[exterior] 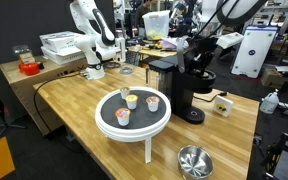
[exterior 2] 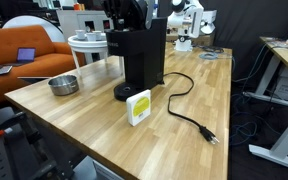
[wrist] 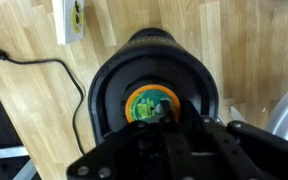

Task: Open the coffee maker, take out the cup and put it in the pot

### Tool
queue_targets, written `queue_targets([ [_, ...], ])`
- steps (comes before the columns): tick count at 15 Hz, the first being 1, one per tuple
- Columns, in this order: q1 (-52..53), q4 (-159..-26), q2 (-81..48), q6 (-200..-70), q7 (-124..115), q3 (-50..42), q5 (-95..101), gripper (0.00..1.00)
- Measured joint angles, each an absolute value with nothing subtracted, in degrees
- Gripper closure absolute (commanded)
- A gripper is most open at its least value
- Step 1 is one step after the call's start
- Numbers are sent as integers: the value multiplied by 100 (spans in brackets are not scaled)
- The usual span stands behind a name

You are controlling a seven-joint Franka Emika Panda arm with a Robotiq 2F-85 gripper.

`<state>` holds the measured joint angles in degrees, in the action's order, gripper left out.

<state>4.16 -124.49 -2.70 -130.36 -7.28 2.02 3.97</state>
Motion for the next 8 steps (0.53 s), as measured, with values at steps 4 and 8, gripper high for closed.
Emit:
queue_targets([
  [4, 416, -12446, -242, -13034, -716, 208, 303, 100],
  [8, 409, -12448, -232, -13024, -716, 194, 261, 99],
])
